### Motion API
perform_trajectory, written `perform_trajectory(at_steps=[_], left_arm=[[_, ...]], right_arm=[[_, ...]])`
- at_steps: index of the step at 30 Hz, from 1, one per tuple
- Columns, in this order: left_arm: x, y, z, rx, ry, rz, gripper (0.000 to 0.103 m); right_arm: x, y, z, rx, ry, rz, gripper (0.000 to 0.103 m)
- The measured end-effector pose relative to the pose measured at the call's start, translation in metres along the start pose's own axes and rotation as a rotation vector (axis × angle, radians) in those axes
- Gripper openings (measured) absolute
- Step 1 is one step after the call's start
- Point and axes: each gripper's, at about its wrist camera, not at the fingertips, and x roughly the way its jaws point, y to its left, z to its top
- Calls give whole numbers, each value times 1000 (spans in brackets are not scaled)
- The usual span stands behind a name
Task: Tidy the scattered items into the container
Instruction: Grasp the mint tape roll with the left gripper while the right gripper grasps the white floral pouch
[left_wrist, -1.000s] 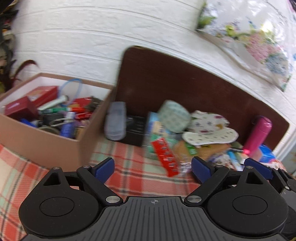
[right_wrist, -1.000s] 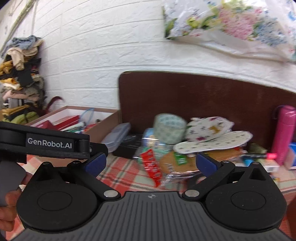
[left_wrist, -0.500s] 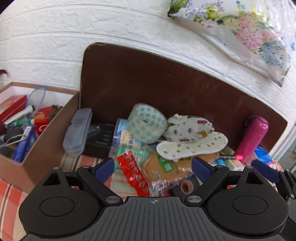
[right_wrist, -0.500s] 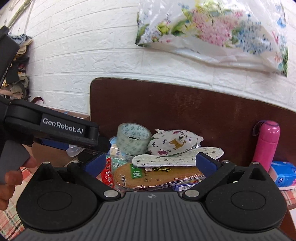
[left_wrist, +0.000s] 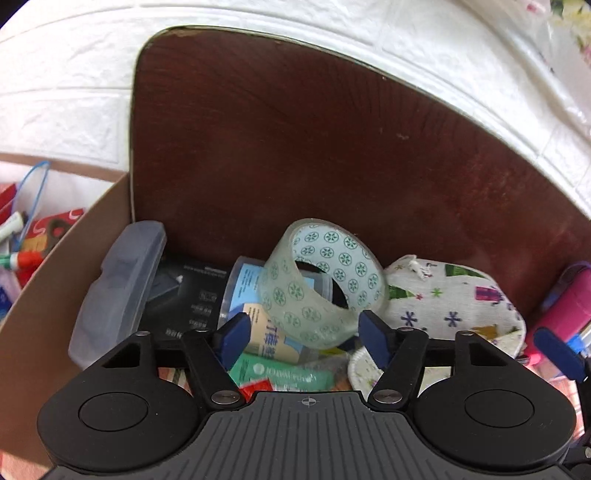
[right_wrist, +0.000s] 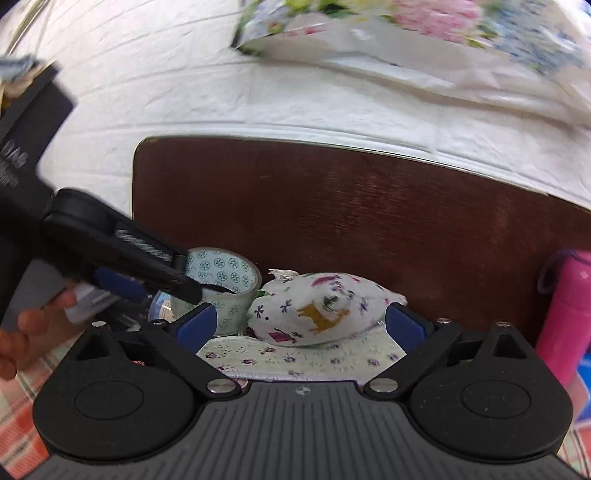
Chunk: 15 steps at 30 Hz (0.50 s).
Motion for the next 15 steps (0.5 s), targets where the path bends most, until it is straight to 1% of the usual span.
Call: perform_trajectory(at_steps=[1, 2, 3, 5, 7, 9, 11, 15], left_arm=[[1, 0, 1, -3, -5, -3, 76], [2, -1, 2, -6, -10, -6, 73], [2, -1, 3, -7, -20, 0, 72], [-2, 0, 5, -13, -56, 13, 73], [-7, 1, 6, -22, -92, 21, 76], [-3, 0, 10, -17, -72, 34, 76], [3, -2, 14, -11, -43, 47, 75], [11, -6, 24, -4, 10, 70, 74]], right_arm=[[3, 2, -1, -11, -4, -6, 98], [6, 5, -1, -22, -12, -9, 97], [7, 8, -2, -33, -20, -14, 97], [9, 12, -4, -48, -34, -34, 96], [11, 10, -6, -31, -41, -40, 96], [15, 3, -5, 12, -24, -39, 94], [21, -8, 2, 63, 15, -25, 91], [35, -32, 16, 158, 100, -4, 88]])
